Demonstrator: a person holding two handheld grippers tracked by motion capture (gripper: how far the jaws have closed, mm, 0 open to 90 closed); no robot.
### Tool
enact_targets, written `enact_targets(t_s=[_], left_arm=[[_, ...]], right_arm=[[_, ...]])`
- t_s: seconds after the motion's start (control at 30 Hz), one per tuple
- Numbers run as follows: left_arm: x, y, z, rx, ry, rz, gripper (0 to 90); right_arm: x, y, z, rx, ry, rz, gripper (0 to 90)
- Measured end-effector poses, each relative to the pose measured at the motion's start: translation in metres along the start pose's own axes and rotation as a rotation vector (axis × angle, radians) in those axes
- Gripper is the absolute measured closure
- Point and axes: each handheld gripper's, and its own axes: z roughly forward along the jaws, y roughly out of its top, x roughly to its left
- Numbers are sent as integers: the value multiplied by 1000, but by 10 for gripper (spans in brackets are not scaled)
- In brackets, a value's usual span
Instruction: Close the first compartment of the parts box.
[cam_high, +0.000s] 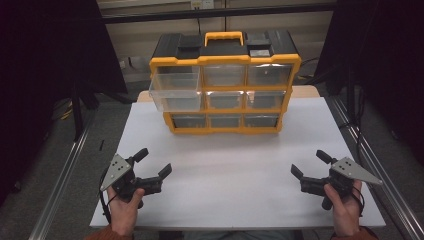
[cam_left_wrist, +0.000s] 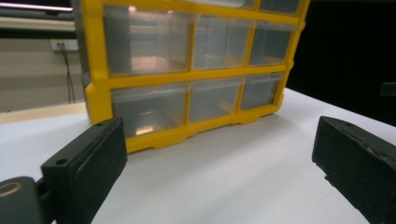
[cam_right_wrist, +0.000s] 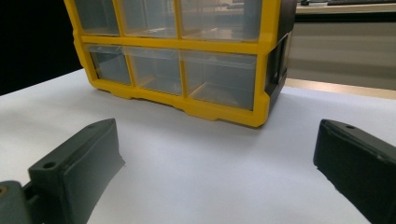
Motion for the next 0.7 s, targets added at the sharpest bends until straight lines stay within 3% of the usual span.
enact_targets(t_s=[0.43, 0.7], left_arm=[[-15, 15, 0, 6, -34, -2, 38], [-23, 28, -2, -18, -46, 33, 55]], right_arm=[[0, 0, 0, -1, 14, -5, 3], [1, 0, 0, -3, 10, -6, 3]])
